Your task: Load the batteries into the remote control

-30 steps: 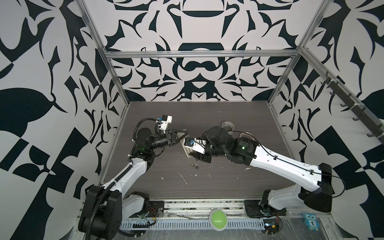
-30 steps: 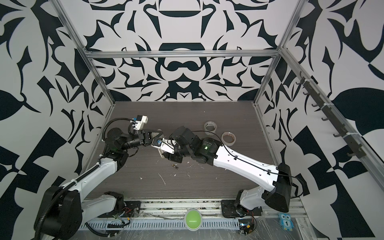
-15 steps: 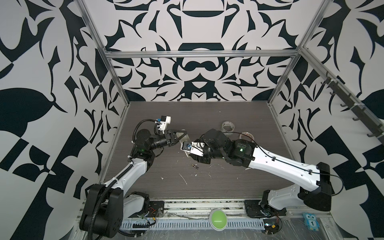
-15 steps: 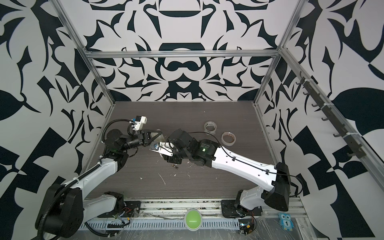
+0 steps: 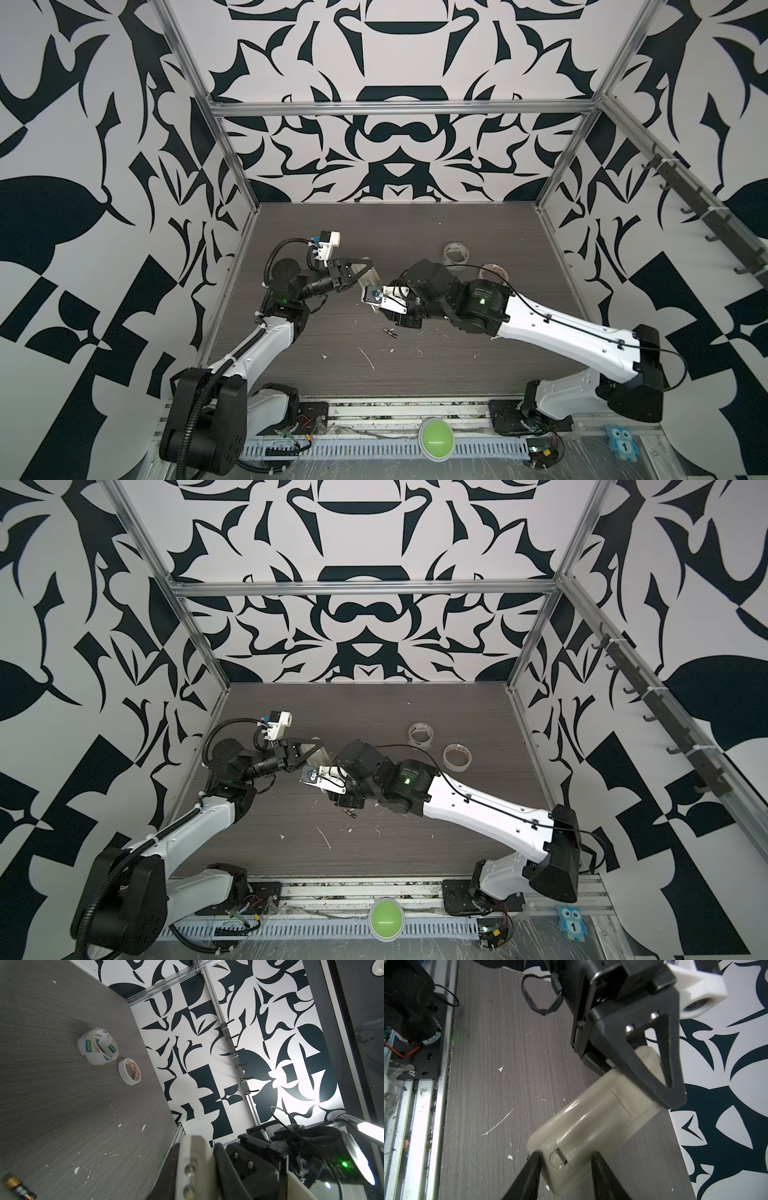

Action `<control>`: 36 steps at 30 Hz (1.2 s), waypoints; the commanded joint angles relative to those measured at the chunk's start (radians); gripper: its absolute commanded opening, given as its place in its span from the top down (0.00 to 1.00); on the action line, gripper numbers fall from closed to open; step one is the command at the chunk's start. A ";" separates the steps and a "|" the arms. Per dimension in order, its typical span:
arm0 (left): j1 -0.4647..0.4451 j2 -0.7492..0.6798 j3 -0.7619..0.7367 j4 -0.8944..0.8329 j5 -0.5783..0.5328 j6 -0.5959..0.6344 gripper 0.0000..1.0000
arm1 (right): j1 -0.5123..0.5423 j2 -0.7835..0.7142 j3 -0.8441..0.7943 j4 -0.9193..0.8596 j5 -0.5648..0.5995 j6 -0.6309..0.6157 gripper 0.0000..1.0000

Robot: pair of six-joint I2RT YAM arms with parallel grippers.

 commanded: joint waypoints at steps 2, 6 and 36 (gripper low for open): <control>-0.004 -0.007 -0.007 0.065 0.060 -0.055 1.00 | -0.012 0.011 0.036 0.008 0.093 -0.012 0.57; -0.005 -0.011 -0.010 0.055 0.063 -0.051 1.00 | -0.010 0.008 0.036 0.023 0.097 -0.016 0.57; -0.004 0.002 -0.031 0.022 0.067 -0.015 1.00 | 0.044 -0.033 0.017 0.038 0.091 -0.053 0.53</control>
